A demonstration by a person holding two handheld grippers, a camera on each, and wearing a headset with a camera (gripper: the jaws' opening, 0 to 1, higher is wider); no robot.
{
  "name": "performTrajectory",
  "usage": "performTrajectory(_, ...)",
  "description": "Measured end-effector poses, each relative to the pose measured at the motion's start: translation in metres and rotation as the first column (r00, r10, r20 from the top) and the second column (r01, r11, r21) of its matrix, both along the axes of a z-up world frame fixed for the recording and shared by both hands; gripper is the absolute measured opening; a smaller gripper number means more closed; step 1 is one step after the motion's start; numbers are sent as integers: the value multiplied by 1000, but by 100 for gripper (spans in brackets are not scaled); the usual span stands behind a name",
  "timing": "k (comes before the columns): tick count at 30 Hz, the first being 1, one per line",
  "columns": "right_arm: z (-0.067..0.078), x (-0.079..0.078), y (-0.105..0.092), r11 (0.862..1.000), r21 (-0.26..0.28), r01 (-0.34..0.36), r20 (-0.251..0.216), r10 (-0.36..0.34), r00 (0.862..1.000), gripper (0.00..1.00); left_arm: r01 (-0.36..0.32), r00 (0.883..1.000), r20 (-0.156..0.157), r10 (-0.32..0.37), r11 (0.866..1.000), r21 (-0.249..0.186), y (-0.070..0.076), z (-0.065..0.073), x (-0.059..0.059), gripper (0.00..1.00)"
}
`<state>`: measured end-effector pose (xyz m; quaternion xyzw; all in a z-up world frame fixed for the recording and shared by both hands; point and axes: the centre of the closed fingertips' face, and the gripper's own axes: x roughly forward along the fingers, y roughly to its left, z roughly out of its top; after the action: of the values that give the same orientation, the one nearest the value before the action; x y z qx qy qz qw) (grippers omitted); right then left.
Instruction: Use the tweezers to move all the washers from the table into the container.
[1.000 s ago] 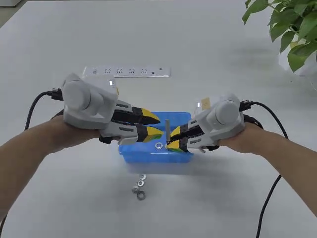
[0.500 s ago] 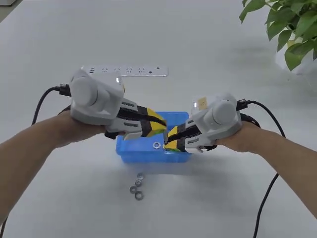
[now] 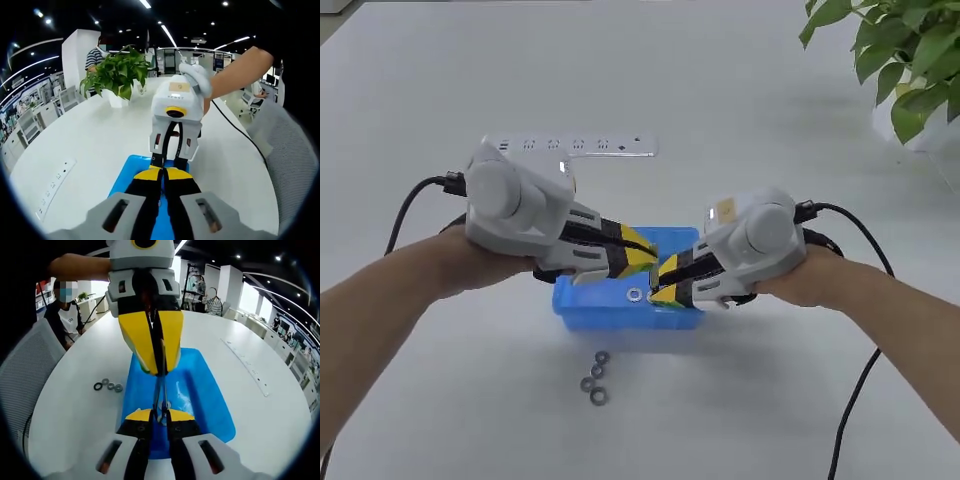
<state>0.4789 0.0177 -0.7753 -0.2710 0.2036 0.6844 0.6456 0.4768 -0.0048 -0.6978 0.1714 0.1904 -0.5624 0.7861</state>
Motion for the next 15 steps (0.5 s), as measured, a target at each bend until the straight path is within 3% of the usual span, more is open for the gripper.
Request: performTrajectory(15, 12, 2, -2, 999, 16, 37, 4, -37, 999, 21, -15, 1000, 9, 15, 1000, -4, 1, 6, 1, 6)
